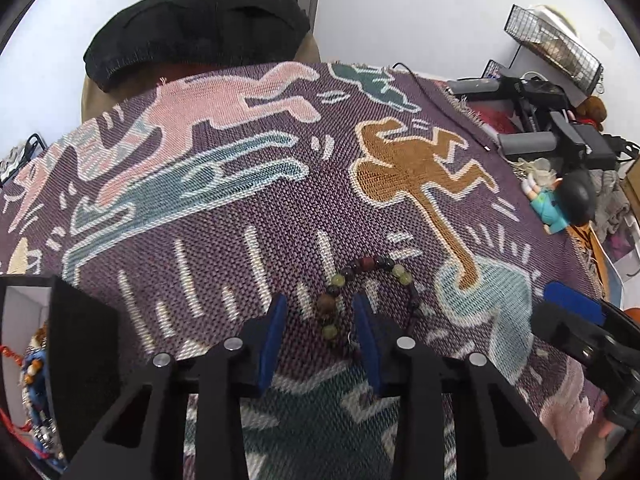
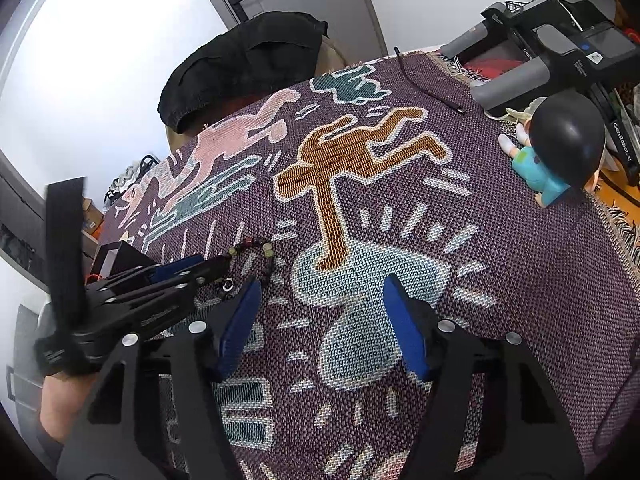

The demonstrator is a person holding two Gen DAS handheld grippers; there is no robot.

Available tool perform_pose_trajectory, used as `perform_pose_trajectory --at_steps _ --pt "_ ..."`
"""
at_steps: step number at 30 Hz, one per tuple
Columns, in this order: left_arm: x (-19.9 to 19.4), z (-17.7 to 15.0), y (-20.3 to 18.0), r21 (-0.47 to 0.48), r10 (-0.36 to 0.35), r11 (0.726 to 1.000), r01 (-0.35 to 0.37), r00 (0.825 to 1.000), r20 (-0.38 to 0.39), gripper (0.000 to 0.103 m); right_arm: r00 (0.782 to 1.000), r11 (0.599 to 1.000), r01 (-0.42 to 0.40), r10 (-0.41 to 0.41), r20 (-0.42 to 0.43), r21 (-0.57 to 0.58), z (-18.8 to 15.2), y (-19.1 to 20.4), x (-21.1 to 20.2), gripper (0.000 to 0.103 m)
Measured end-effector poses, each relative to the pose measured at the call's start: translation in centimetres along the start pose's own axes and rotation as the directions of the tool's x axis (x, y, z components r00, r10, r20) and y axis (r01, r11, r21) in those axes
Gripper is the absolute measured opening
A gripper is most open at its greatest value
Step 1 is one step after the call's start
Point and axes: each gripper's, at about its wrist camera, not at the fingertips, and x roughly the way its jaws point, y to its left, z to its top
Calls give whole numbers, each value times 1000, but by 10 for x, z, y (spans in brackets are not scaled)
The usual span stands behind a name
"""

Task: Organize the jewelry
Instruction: 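Grasp the dark bead bracelet with the left tool, then carry the bead bracelet to the box with the left tool while the right grasps a small silver ring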

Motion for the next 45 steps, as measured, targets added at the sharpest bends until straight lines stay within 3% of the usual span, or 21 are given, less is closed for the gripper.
perform_pose_trajectory --at_steps 3,5,7,16,21,25,29,37,38,45 --pt "5 3 -2 9 32 999 -32 999 6 25 1000 1000 0 0 1 -1 1 -1 0 65" --pt "5 4 -2 2 54 999 -54 999 -8 10 1000 1000 2 -2 -1 2 1 -4 1 65" --pt "4 5 1 -17 47 999 -48 999 -23 8 1000 1000 1 -1 -4 15 0 -7 2 65" --pt "-43 10 0 -3 -4 1000 5 997 72 8 1000 1000 -5 5 -15 -13 3 5 7 65" --pt "-73 9 3 -8 -30 999 31 993 115 8 998 998 -49 47 -47 -30 8 19 18 38" --pt "-96 9 10 -9 -26 1000 27 988 151 8 996 995 -53 46 -74 -84 9 37 27 36" --pt "-113 8 23 -24 -16 999 21 984 177 8 994 984 -47 29 -104 -169 8 64 41 30" --pt "-143 -2 57 -61 16 998 -3 976 219 8 991 955 -30 -11 -137 -296 10 101 67 29" --pt "-148 -3 63 -69 19 998 -3 974 226 8 989 949 -23 -24 -145 -313 10 105 72 25" --pt "-173 -8 88 -101 40 995 -13 964 263 8 979 917 27 -104 -174 -399 5 121 92 24"
